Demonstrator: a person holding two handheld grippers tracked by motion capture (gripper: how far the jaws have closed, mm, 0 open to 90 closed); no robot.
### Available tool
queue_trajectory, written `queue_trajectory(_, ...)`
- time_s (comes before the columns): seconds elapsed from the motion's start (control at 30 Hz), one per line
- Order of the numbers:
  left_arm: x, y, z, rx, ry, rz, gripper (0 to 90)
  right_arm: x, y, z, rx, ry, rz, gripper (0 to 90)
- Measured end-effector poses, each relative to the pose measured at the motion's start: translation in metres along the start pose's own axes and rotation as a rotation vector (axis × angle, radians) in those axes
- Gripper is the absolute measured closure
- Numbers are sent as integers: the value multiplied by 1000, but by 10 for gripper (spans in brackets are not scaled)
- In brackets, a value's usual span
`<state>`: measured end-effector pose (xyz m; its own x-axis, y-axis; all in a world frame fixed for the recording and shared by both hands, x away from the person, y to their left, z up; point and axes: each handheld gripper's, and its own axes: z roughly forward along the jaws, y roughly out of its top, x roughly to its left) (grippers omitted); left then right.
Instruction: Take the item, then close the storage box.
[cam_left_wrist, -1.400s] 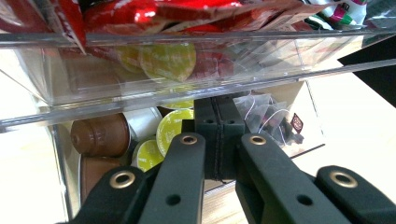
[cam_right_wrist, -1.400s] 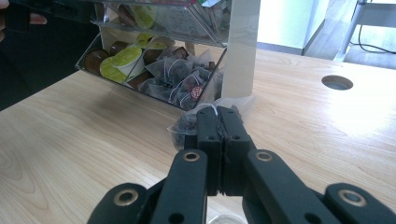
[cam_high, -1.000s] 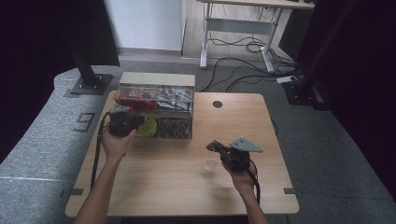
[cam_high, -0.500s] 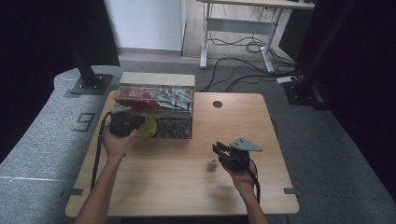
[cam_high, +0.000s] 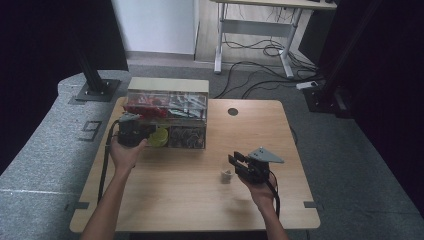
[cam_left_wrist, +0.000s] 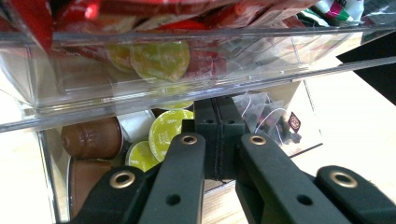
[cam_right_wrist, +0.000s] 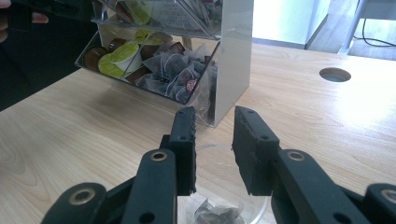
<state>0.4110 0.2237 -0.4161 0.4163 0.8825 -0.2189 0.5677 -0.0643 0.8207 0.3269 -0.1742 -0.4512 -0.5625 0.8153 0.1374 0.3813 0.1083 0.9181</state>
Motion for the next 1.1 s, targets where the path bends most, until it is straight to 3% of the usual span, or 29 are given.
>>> queue_trajectory(0.8,1,-11,-1,12,-1,1,900,-1,-5,-1,18,10,-6,684)
queue_trajectory(1.1,2,-23,-3,20,-12,-5,900,-3,-7,-1,24,6,-2,685)
